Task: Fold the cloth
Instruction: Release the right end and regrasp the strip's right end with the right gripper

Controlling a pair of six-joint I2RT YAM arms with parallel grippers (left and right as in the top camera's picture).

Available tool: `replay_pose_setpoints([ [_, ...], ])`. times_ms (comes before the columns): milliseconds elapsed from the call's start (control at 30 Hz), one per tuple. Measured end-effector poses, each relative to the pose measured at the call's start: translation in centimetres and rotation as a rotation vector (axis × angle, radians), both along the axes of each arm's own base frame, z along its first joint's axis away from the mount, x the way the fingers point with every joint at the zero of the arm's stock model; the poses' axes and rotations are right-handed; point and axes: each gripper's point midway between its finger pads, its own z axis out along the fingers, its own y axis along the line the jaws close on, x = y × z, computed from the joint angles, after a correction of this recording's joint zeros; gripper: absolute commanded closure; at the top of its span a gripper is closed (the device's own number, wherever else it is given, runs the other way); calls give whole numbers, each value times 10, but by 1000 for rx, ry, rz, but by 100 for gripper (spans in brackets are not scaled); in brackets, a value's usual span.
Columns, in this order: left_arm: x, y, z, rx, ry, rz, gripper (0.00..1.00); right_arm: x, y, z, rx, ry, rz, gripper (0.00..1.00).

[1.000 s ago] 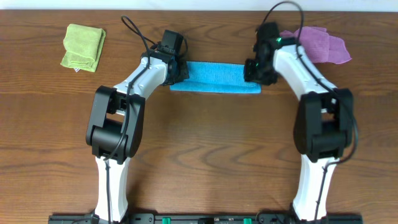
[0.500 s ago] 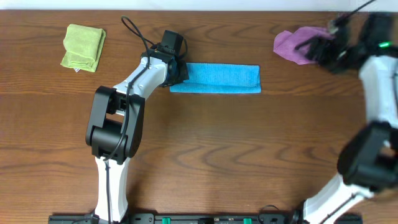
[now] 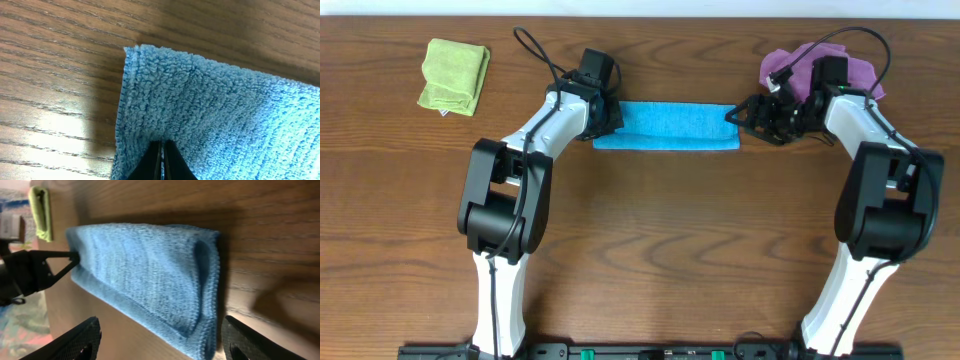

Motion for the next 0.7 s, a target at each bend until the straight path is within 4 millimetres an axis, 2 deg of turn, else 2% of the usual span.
replay_pose_setpoints([
  [267, 0, 0, 0, -1, 1, 4, 94, 7, -10, -16, -70, 17, -47, 25],
  [467, 0, 0, 0, -5, 2, 15, 94, 11, -2, -19, -35, 30, -50, 30],
  [533, 0, 0, 0, -5, 3, 18, 94, 12, 4, -21, -12, 36, -42, 37],
  [567, 0, 0, 0, -5, 3, 18, 94, 11, 7, -22, -1, 40, -37, 44],
  [700, 0, 2, 1, -10, 6, 21, 94, 7, 18, -32, 5, 73, -26, 86],
])
